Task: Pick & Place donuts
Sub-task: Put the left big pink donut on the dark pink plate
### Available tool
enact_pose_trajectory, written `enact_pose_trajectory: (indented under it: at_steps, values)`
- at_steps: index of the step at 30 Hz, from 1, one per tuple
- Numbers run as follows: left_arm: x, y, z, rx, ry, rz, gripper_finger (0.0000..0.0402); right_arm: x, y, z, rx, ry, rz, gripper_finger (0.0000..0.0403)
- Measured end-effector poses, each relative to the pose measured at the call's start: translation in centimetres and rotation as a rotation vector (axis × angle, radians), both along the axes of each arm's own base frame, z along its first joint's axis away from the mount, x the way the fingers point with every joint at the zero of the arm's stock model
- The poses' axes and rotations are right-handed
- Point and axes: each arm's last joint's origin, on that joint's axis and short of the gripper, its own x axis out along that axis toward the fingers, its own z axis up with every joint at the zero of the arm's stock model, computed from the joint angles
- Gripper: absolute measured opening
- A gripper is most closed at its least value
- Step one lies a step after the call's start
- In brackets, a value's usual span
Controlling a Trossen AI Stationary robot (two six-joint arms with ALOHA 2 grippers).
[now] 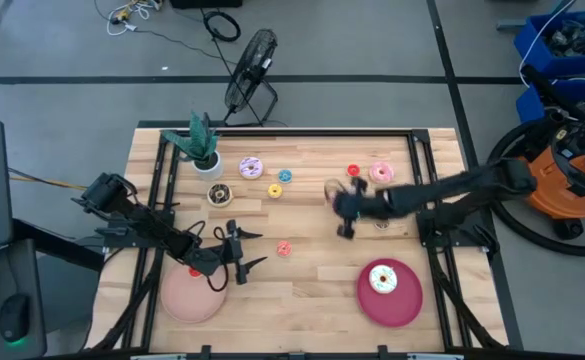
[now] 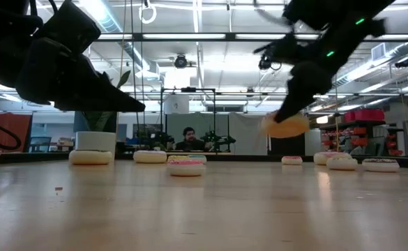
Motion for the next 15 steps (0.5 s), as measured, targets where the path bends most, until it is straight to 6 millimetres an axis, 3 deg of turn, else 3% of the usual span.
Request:
enact_pose_trajectory:
  at_steps: [7, 15]
  values:
    - [0.0, 0.0, -0.1, 0.0, 0.008, 0.002, 0.0314, -4.1, 9.0, -0.4, 0.223, 0.019, -0.026, 0.0022]
    - [0.0, 0.0, -0.1, -0.007, 0.006, 0.004, 0.0314, -8.6, 17.6, 2.4, 0.426, -0.096, 0.085, 0.0021]
